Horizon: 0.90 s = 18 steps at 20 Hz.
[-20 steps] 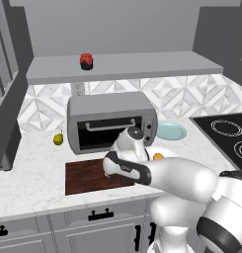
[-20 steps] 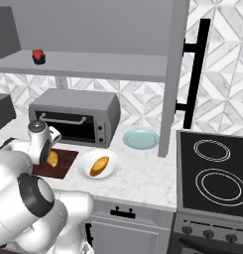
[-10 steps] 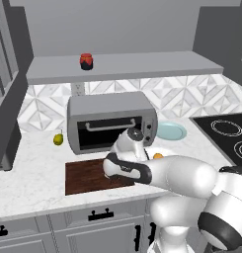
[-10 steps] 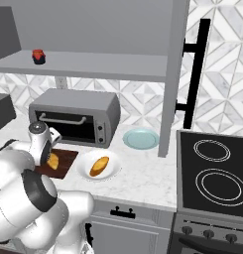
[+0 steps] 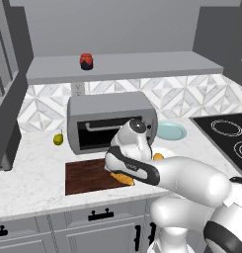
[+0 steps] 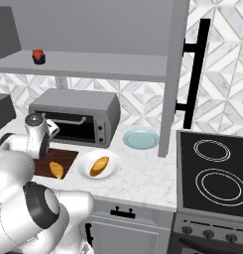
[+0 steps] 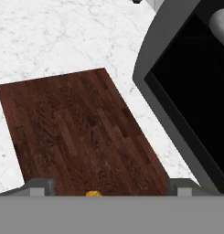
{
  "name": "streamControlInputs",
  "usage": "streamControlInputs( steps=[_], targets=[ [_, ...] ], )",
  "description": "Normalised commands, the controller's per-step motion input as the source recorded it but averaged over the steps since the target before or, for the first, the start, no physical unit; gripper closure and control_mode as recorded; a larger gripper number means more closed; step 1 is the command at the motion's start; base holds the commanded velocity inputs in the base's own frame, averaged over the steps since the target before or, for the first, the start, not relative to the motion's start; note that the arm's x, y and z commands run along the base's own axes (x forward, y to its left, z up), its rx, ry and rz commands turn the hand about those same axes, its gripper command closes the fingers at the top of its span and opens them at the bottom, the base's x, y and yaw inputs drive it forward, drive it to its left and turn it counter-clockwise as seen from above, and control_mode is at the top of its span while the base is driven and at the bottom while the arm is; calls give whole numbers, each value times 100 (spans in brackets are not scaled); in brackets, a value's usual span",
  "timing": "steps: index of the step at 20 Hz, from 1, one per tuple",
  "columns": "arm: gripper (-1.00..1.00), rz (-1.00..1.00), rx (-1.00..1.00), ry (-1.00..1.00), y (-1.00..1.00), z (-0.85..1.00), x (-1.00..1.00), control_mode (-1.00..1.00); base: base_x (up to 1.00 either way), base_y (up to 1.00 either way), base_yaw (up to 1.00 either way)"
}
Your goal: From the different types of pastries on the counter, select a croissant and place it on the cutting board. Then retrieve a jar of jam from the cabinet and place it alongside the croissant on the cutting board.
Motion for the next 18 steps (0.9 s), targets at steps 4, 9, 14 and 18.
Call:
streamControlInputs(
  steps=[4,9,14,18],
  targets=[
    [-100,0,-3,0,29,96,-1,-100,0,0,0],
    [-100,0,-7,0,36,100,0,-100,0,0,0],
    [-100,0,-5,0,27,100,0,-100,0,0,0],
    [-100,-2,-12,-22,20,86,0,-100,0,0,0]
  ],
)
